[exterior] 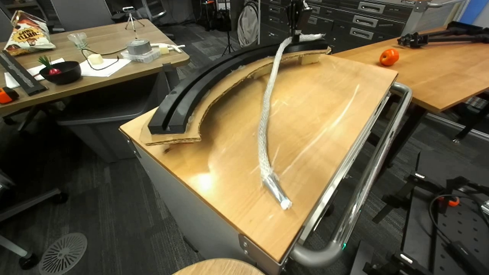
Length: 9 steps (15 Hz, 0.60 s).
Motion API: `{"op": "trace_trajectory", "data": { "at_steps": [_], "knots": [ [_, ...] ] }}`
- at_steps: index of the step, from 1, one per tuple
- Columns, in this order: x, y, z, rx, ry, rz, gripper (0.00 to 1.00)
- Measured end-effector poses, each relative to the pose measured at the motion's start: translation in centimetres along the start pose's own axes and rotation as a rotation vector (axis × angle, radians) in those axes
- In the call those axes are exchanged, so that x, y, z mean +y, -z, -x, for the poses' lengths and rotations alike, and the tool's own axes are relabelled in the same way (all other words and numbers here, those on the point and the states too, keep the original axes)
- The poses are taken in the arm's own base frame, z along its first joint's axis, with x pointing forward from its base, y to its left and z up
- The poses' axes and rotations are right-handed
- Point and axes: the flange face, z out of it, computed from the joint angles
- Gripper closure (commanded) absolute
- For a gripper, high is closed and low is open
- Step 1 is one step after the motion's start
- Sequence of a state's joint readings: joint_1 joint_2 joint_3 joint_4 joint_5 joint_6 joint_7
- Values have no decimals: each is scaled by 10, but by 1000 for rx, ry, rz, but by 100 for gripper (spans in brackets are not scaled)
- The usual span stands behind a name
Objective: Put the white rope on the table
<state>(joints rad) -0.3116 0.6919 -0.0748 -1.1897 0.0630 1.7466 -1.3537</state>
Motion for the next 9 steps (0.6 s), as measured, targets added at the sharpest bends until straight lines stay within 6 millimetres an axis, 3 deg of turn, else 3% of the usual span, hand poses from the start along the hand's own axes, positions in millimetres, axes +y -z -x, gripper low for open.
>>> {"op": "trace_trajectory", "data": {
  "at_steps": [3, 6, 9],
  "knots": [
    [-18, 20, 8, -22, -7, -56, 95],
    [-49, 38, 9, 4, -8, -150, 95],
    [-75, 29, 7, 30, -29, -253, 95]
  ]
}}
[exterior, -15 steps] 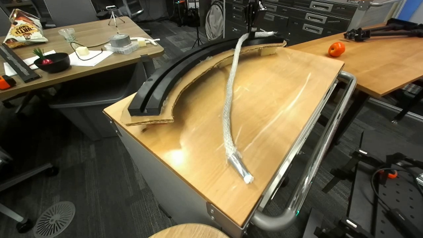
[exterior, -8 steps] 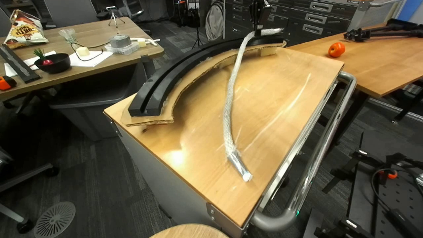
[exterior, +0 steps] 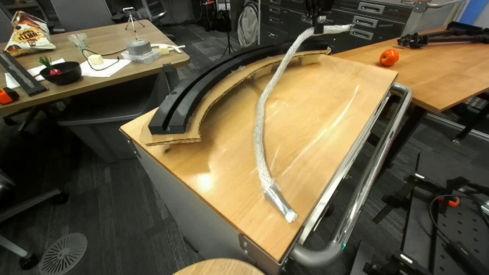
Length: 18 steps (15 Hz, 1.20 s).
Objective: Put the white rope on the table
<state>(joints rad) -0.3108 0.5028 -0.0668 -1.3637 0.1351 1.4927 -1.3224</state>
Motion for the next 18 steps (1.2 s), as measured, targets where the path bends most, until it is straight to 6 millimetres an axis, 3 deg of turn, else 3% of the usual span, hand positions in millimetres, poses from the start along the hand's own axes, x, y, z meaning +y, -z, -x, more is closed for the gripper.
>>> {"op": "trace_trajectory", "data": {
  "at_steps": [7, 8, 10, 12, 14, 17, 18],
  "knots": [
    [-9, -67, 9, 46, -95, -173, 94],
    [-9, -74, 14, 43, -112, -187, 64],
    [-8, -83, 22, 47, -133, -201, 58],
    [-8, -80, 29, 65, -146, -174, 42],
    [-12, -64, 35, 86, -154, -116, 27],
    [-31, -25, 45, 120, -167, 14, 3],
    [-42, -8, 51, 133, -170, 63, 0]
  ]
}}
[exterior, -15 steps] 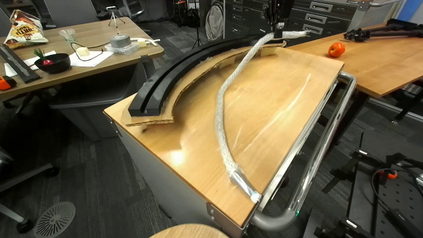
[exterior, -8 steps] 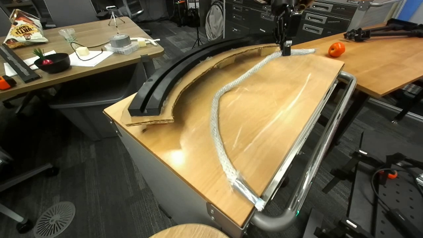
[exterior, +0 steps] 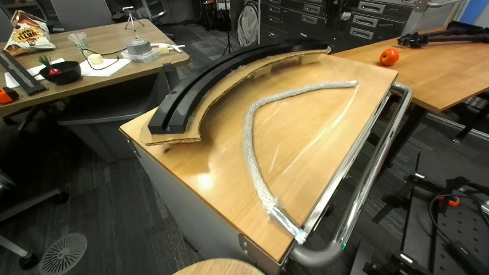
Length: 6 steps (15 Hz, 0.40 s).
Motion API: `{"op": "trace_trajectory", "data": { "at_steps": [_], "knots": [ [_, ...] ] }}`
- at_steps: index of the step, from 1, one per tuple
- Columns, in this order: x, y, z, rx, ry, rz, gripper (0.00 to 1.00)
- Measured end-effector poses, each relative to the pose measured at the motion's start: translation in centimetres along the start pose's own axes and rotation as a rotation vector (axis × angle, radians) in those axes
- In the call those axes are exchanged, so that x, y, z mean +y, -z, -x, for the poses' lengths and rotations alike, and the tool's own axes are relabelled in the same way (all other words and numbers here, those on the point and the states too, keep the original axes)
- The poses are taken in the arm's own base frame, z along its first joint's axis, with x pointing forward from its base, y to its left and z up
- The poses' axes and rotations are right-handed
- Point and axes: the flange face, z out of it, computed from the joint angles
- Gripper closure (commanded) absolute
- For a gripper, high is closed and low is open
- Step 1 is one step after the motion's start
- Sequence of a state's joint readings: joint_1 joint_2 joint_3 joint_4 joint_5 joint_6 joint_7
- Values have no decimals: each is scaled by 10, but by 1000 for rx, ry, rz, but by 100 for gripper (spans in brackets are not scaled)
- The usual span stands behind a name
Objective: Put the white rope on the table
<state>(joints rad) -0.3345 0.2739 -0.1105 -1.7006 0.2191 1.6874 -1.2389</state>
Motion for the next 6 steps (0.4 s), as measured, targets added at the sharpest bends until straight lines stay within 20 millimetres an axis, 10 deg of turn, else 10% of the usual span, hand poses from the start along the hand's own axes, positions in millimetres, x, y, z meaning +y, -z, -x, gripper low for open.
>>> {"op": "trace_trajectory", "data": {
  "at_steps": [6],
  "knots": [
    [-80, 99, 34, 108, 14, 230, 0]
  ]
}}
